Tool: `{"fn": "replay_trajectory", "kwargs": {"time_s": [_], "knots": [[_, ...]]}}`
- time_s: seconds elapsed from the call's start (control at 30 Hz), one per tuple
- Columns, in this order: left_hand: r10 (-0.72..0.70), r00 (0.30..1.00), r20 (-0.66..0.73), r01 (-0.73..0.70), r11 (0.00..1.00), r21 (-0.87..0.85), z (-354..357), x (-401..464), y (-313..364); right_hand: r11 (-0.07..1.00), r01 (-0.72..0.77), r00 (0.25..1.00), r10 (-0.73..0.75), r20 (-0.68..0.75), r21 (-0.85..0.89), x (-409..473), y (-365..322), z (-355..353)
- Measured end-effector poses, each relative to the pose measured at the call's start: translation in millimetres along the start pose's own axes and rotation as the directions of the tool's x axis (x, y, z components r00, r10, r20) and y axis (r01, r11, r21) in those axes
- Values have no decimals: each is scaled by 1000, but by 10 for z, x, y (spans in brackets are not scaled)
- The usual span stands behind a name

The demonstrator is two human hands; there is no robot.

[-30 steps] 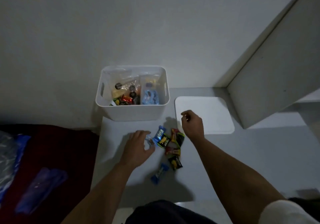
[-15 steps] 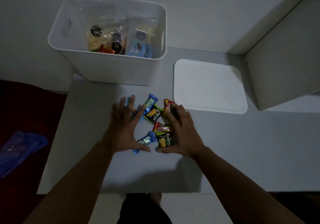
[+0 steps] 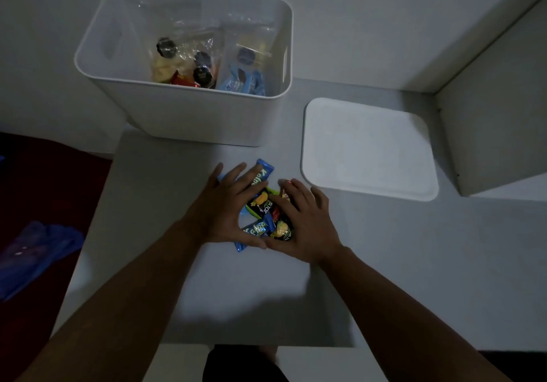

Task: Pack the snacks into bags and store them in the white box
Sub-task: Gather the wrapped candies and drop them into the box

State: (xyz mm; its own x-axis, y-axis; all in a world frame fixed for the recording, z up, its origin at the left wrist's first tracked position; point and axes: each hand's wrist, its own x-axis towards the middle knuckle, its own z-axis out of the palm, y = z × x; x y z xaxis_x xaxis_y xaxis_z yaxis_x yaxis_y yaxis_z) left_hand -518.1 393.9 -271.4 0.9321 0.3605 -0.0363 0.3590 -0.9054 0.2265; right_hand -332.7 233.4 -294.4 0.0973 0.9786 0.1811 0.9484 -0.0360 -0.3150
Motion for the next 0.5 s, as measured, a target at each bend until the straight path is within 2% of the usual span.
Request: {"fn": "replay_trajectory", "kwargs": {"time_s": [0.2,0.37,0.5], "knots": [[-25,956,-292,2,997,-79,251,-84,89,999,-33,996,31,-78,-19,-14,13,7],[-66,959,-277,67,998,-5,270,-105,172,998,-49,995,45,-85,-42,-27,-10,14],[-86,955,-285,93,996,10,290,-59,210,997,-59,986,52,-157,-44,-12,-1,18]]}}
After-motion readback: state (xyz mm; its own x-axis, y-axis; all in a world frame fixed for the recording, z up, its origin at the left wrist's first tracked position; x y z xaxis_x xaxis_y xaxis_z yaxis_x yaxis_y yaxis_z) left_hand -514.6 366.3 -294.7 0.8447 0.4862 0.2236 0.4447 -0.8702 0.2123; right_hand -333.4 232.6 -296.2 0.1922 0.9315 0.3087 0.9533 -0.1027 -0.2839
